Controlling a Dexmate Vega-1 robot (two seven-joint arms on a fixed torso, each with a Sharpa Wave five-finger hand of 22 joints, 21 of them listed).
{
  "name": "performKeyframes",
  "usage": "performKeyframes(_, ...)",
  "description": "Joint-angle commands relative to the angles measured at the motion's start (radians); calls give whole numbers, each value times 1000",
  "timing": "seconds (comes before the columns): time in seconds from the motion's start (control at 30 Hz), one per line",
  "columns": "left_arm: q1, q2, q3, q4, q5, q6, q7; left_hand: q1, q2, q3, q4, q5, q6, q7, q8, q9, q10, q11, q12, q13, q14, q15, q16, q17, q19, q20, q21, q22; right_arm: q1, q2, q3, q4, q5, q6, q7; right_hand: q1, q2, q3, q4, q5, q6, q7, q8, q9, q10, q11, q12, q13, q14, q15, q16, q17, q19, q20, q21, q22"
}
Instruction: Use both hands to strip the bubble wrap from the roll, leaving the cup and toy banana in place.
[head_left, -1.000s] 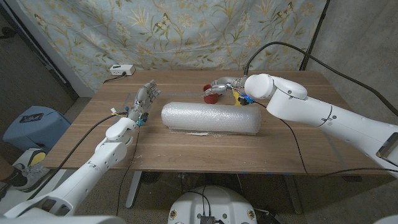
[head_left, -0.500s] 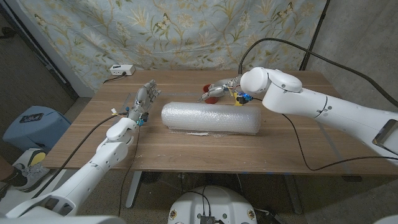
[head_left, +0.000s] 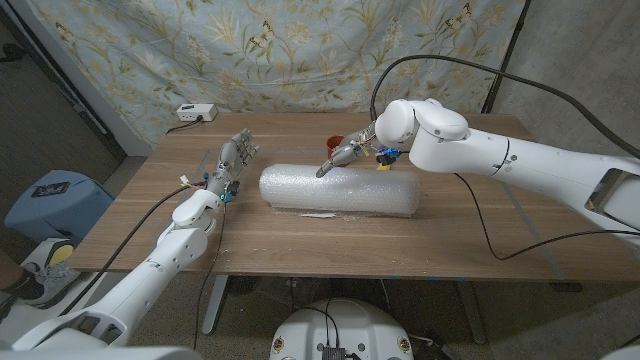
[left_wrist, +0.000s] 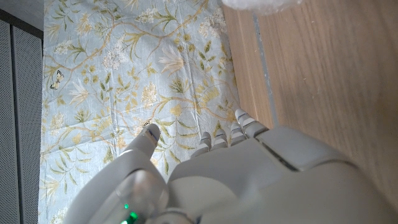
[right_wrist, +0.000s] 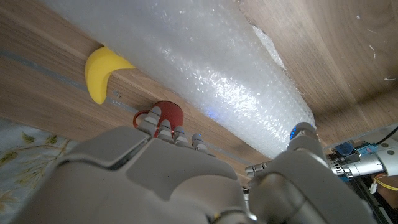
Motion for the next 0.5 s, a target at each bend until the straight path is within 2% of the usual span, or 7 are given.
performKeyframes(0.03,-18,-15,3,30,-8,-2,-15,2,-1,6,-2,6,4,5,2,1,10,2,10,6,8,7,6,1,8,2,5,5,58,40,-45,62,-68,44,126,8,-15,-10,-1,17,-156,88,5,3,-171,1,-4,5,-160,-2,6,4,-10,-3,6,1)
performKeyframes(0.23,-33,-26,7,49,-9,-3,-25,2,-1,7,-2,6,8,7,3,1,15,2,12,6,12,6,7,1,10,2,5,5,67,69,-44,98,-90,52,156,17,-20,-16,-4,28,-159,87,6,3,-176,1,-3,5,-165,-3,6,4,-13,-12,7,1)
performKeyframes(0.5,-50,-38,12,72,-10,-6,-36,2,-2,8,-3,6,11,8,3,1,18,1,12,6,15,5,7,0,11,2,6,5,63,101,-39,131,-104,61,168,33,-24,-24,-7,44,-170,87,6,3,-182,1,-2,5,-170,-3,7,4,-15,-4,9,2)
